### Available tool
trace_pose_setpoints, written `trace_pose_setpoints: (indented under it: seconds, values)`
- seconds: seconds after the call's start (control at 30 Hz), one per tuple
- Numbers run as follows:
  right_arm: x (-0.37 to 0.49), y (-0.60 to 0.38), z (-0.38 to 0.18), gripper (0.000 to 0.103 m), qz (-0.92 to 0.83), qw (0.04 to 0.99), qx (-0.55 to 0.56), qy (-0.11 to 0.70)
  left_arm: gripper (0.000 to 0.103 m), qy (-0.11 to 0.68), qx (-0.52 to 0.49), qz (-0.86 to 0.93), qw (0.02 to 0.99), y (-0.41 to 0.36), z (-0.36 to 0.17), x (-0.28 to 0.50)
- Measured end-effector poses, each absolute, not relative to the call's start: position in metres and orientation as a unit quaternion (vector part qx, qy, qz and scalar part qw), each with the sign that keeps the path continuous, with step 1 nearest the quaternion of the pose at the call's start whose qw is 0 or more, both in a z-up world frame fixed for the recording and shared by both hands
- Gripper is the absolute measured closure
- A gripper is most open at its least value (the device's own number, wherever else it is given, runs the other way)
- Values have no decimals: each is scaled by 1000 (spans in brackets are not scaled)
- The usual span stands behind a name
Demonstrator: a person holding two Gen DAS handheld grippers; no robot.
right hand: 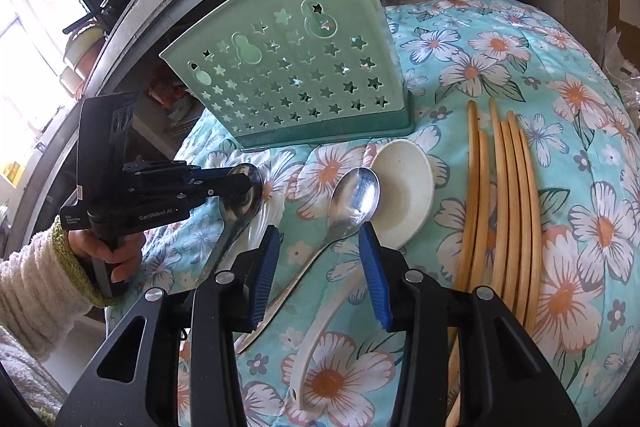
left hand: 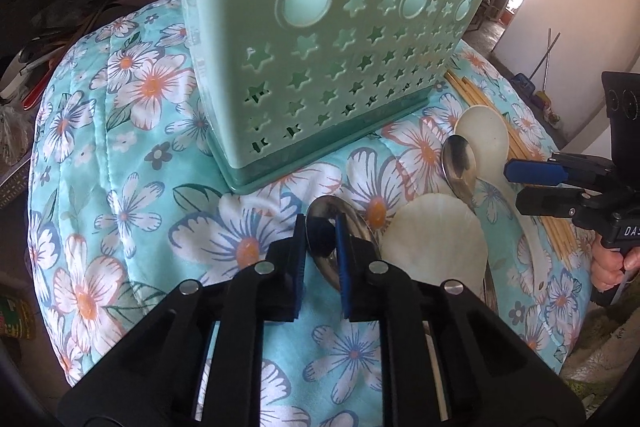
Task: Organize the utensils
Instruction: 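Close the left tool on a metal spoon while the right tool approaches a white plastic spoon, then lift the metal spoon with the left tool while the right tool grasps the white spoon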
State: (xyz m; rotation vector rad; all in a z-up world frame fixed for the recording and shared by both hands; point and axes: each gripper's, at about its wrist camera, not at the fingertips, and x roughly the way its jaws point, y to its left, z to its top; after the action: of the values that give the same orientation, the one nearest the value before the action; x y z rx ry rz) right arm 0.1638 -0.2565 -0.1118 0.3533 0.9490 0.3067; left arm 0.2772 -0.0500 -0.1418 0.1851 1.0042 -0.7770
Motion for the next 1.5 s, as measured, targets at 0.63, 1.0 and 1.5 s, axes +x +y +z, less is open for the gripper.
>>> trace_pose_setpoints:
  seconds: [0.63,1.0,1.5]
  values:
    - [201,-213,-136,77,162,844,138,492,101,411,4,-313,856,3,-106,232]
    - [204,-201,-136,92,165,848,105,493,101,403,-27,-268,875,31,-97,218]
    - [165,-205,-47,100,134,912,12,388,101,316,-28,-215,924,45,-20,198]
